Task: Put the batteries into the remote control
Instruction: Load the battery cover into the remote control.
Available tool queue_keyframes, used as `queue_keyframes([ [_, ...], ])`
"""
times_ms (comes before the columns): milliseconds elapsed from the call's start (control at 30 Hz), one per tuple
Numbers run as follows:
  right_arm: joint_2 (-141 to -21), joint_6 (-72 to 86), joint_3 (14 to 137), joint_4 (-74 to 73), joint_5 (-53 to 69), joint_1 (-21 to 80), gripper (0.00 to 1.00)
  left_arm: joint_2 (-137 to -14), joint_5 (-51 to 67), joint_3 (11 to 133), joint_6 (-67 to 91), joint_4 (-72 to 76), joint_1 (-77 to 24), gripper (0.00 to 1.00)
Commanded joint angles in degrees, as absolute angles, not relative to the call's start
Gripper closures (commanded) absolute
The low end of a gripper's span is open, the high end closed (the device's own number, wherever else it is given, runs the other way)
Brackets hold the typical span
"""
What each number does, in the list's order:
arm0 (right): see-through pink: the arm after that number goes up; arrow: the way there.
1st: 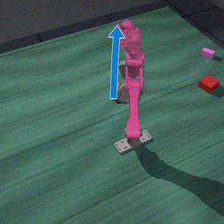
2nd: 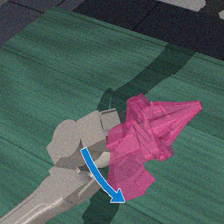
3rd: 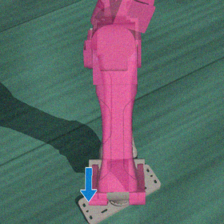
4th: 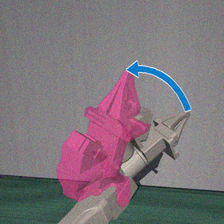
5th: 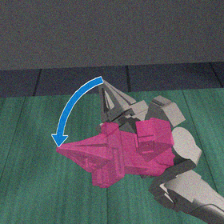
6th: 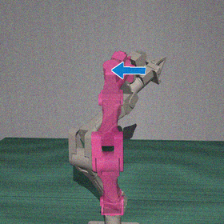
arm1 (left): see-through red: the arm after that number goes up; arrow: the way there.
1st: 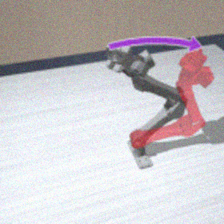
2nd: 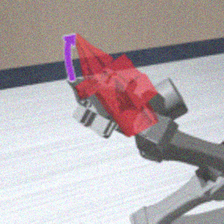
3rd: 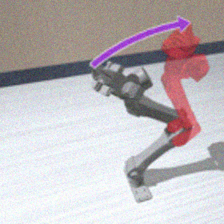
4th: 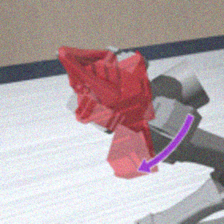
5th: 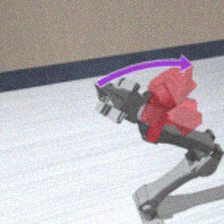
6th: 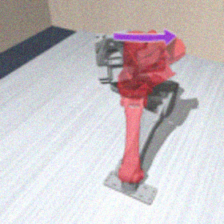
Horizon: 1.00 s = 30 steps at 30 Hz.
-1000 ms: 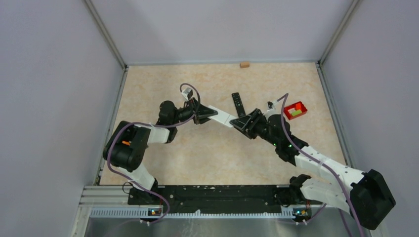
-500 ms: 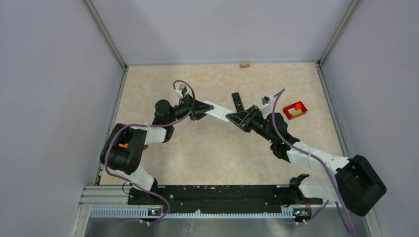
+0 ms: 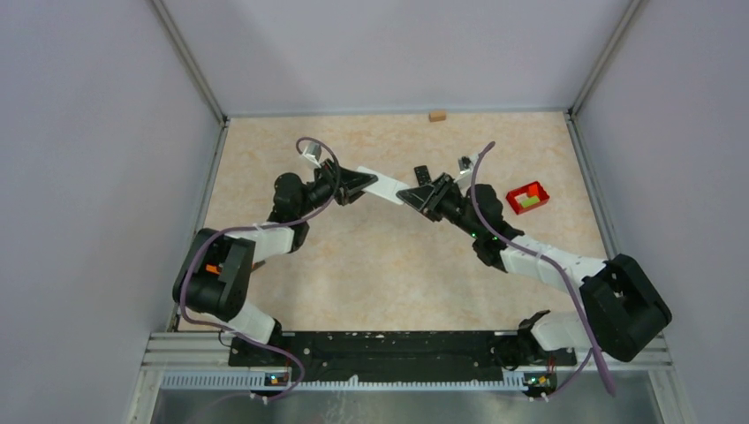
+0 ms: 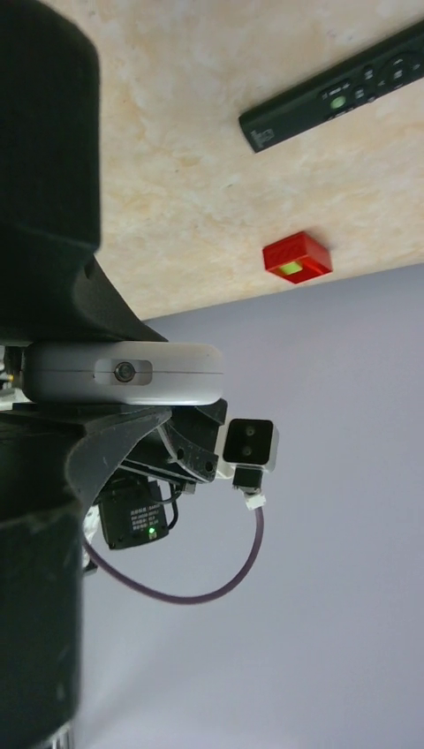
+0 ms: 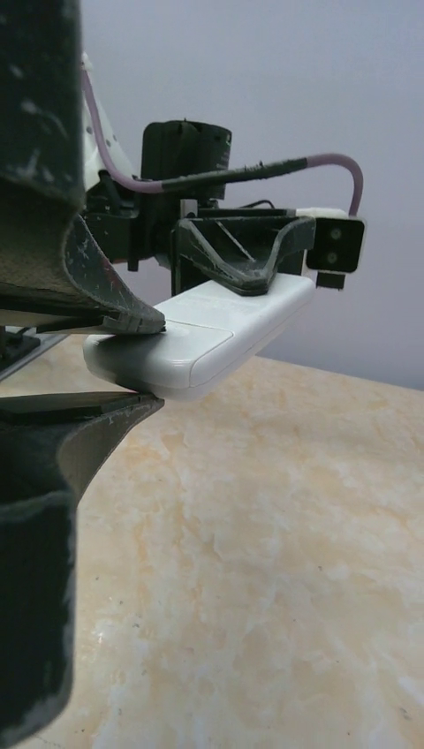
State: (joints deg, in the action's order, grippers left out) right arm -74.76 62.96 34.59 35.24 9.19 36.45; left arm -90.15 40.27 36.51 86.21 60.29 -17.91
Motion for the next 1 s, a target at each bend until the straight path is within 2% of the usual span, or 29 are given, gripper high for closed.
queue_keyframes([
  [0, -79.21, 57.71, 43.31, 33.2, 19.76, 39.99, 0.78, -85.04, 55.09, 40.99, 79.13, 52.21, -29.75, 1.0],
  [267, -79.65, 55.84, 45.69, 30.27, 20.29, 39.83, 0.74, -82.99, 55.19, 43.33, 71.79, 42.78, -29.13, 1.0],
  [533, -71.55, 49.44, 39.86, 27.31, 21.29, 38.41, 0.52, -81.53, 56.25, 46.76, 68.82, 38.98, -23.95, 1.0],
  [733, -65.59, 48.49, 35.99, 34.41, 25.88, 38.32, 0.23, -79.76, 58.7, 46.55, 68.46, 39.62, -20.0, 1.0],
  [833, -63.83, 46.91, 35.28, 35.73, 25.71, 38.32, 0.17, -78.77, 59.75, 46.36, 68.12, 39.91, -18.72, 1.0],
  [967, -63.69, 43.8, 36.54, 35.81, 30.49, 37.82, 0.16, -77.42, 62.5, 46.22, 68.72, 42.34, -18.41, 1.0],
])
